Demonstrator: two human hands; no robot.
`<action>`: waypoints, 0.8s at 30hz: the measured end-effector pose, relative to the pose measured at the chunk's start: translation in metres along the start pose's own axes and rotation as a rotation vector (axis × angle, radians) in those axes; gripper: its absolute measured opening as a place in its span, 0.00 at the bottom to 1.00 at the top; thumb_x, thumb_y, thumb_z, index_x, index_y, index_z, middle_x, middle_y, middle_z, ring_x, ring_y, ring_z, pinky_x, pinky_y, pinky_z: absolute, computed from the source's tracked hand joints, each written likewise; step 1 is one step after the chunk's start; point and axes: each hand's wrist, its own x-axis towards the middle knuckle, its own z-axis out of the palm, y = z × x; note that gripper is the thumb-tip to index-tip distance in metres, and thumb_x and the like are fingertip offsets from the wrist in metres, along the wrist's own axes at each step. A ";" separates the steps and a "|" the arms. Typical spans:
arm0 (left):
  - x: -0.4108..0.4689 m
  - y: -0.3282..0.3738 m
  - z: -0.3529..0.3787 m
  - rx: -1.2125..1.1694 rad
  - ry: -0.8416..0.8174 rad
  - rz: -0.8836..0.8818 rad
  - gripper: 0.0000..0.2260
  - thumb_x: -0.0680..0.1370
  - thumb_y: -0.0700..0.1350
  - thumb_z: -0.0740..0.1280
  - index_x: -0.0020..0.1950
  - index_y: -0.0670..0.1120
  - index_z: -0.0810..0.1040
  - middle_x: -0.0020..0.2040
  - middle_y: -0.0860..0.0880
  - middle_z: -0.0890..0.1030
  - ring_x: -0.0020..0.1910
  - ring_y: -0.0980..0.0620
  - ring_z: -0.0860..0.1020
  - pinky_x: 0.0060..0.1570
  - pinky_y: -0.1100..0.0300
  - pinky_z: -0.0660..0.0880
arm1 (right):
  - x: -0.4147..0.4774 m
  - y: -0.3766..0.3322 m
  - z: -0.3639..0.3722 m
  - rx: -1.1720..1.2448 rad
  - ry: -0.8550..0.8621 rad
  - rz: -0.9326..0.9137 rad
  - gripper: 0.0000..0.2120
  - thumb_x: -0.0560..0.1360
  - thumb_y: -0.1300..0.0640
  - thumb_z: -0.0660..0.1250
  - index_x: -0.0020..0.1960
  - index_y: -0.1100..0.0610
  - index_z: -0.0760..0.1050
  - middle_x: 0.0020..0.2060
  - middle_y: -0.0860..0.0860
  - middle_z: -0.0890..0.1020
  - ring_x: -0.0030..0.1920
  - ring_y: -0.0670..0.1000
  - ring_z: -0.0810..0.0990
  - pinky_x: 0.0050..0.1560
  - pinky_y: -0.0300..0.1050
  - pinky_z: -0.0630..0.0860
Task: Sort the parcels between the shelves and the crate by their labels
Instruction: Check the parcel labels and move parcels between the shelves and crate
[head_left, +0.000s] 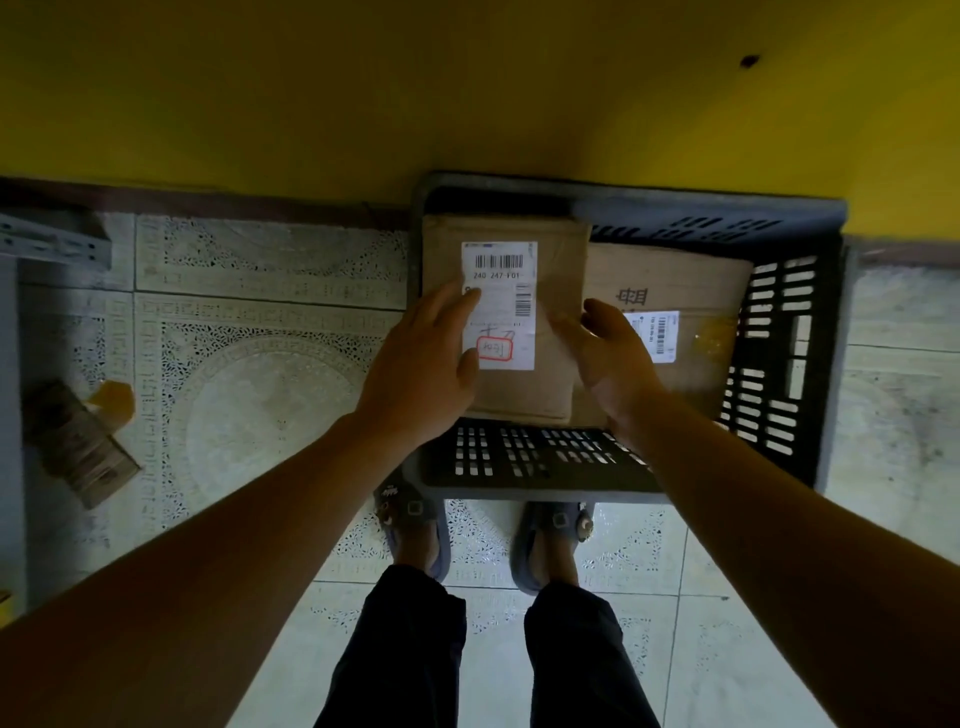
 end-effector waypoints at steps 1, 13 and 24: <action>-0.005 0.002 -0.005 -0.038 0.016 -0.011 0.24 0.80 0.43 0.62 0.76 0.46 0.62 0.77 0.49 0.61 0.74 0.49 0.62 0.69 0.53 0.68 | -0.010 -0.004 0.000 0.007 0.002 0.005 0.30 0.76 0.41 0.65 0.73 0.52 0.65 0.67 0.52 0.76 0.64 0.55 0.76 0.66 0.59 0.71; -0.086 0.042 -0.064 -0.471 0.178 -0.254 0.14 0.82 0.44 0.60 0.67 0.51 0.72 0.63 0.57 0.74 0.61 0.58 0.72 0.43 0.77 0.64 | -0.099 -0.040 -0.007 -0.096 -0.103 -0.061 0.25 0.81 0.49 0.62 0.75 0.53 0.62 0.72 0.51 0.69 0.69 0.54 0.70 0.65 0.48 0.69; -0.220 0.106 -0.169 -1.150 0.489 -0.584 0.16 0.74 0.48 0.67 0.63 0.53 0.77 0.62 0.51 0.80 0.61 0.52 0.77 0.65 0.51 0.72 | -0.229 -0.099 -0.014 -0.157 -0.291 -0.142 0.15 0.78 0.51 0.67 0.64 0.46 0.72 0.61 0.48 0.74 0.63 0.54 0.73 0.69 0.54 0.69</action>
